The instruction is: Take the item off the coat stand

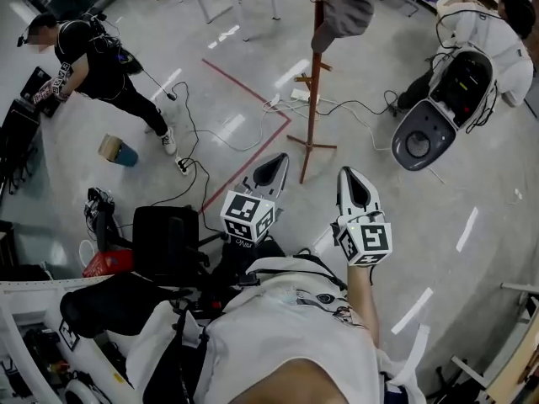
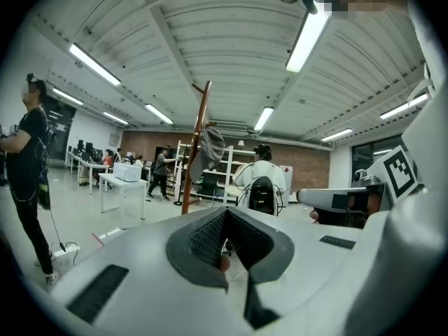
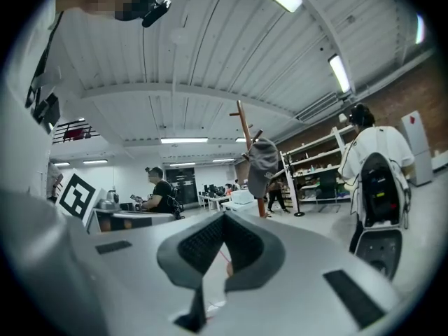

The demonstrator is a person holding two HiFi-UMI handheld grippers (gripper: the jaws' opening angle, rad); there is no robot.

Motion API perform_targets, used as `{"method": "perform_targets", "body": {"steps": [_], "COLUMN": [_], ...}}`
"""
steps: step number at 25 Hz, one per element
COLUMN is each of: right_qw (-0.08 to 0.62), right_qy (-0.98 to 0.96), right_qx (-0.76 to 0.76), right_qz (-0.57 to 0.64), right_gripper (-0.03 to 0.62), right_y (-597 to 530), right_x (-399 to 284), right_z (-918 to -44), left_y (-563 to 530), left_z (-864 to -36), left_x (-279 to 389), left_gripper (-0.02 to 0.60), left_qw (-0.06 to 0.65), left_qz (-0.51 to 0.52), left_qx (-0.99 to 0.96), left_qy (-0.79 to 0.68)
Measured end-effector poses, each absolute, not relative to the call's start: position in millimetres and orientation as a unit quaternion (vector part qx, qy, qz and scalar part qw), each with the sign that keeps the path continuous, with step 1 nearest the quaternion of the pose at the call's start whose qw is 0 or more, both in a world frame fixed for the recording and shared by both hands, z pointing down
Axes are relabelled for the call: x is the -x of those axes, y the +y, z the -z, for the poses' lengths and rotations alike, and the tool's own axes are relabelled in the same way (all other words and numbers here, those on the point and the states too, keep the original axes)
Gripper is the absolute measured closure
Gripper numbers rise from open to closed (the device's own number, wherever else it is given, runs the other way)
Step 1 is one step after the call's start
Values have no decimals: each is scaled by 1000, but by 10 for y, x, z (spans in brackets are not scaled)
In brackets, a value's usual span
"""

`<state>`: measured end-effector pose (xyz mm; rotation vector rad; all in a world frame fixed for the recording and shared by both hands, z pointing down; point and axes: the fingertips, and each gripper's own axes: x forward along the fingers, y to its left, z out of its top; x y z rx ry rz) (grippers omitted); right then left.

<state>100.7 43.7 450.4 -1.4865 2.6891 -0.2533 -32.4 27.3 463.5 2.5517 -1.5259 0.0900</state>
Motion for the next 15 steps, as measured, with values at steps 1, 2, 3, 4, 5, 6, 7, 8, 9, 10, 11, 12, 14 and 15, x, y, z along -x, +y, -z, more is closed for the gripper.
{"method": "perform_targets", "body": {"steps": [1, 2, 3, 4, 5, 6, 7, 8, 9, 10, 11, 12, 14, 15], "right_qw": [29, 28, 27, 27, 27, 28, 29, 29, 29, 28, 27, 25, 21, 20], "right_qy": [874, 876, 877, 878, 878, 877, 876, 876, 877, 878, 880, 881, 882, 881], "right_qx": [478, 475, 473, 473, 473, 474, 475, 475, 473, 470, 467, 465, 464, 465], "right_qz": [82, 80, 77, 73, 71, 71, 74, 78, 82, 85, 85, 85, 82, 81], "right_gripper": [591, 591, 591, 591, 591, 591, 591, 591, 591, 591, 591, 591, 591, 591], "right_y": [489, 558, 643, 729, 792, 805, 755, 654, 528, 407, 309, 236, 120, 48], "right_x": [-1012, -1014, -1014, -1012, -1007, -1000, -989, -972, -949, -922, -893, -868, -837, -832], "right_z": [-4499, -4474, -4428, -4370, -4316, -4284, -4287, -4321, -4372, -4421, -4458, -4482, -4501, -4503], "left_y": [317, 379, 456, 535, 591, 600, 550, 450, 321, 188, 70, -27, -187, -270], "left_z": [-4635, -4609, -4558, -4490, -4421, -4366, -4339, -4341, -4366, -4397, -4420, -4430, -4431, -4432], "left_x": [305, 295, 296, 307, 321, 335, 345, 355, 371, 393, 421, 451, 503, 525], "left_gripper": [578, 578, 578, 578, 578, 578, 578, 578, 578, 578, 578, 578, 578, 578], "left_qw": [81, 77, 71, 65, 59, 53, 48, 45, 43, 42, 41, 39, 38, 38], "left_qz": [-32, -34, -34, -35, -34, -34, -33, -32, -32, -33, -33, -32, -27, -25], "left_qx": [-855, -854, -852, -850, -849, -849, -850, -852, -853, -853, -851, -850, -848, -847], "left_qy": [-512, -514, -518, -521, -524, -525, -523, -520, -519, -519, -522, -525, -529, -530]}}
